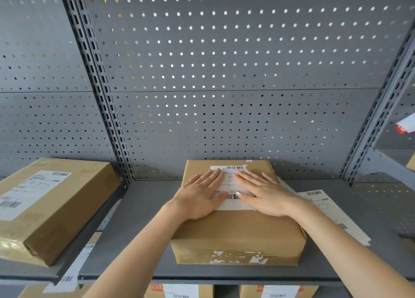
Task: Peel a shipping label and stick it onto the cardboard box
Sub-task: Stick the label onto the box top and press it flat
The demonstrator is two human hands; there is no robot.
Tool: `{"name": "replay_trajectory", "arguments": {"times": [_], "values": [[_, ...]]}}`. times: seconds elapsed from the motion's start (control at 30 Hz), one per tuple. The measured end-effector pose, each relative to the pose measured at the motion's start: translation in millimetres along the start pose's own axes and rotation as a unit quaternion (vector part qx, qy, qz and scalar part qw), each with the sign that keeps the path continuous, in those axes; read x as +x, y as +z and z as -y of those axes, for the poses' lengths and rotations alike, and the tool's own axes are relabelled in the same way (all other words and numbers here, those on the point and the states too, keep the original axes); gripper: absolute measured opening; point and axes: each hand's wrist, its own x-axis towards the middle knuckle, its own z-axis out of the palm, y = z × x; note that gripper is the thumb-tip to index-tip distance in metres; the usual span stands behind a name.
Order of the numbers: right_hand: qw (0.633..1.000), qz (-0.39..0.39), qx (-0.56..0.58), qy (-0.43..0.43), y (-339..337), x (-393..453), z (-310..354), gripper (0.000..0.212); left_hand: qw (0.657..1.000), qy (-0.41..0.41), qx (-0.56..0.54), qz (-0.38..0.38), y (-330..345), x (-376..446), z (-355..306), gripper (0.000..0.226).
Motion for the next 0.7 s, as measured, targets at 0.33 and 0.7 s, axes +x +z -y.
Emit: {"name": "replay_trajectory", "arguments": {"times": [0.33, 0.7], "values": [[0.999, -0.046, 0.007, 0.000, 2.4, -4.7, 2.7, 0.058, 1.000, 0.012, -0.006, -0.027, -0.3, -3.7, 0.6, 0.064], [0.989, -0.133, 0.060, 0.012, 5.3, -10.0, 8.1, 0.058, 0.995, -0.030, 0.008, -0.099, -4.8, -15.1, -11.0, 0.059]]}}
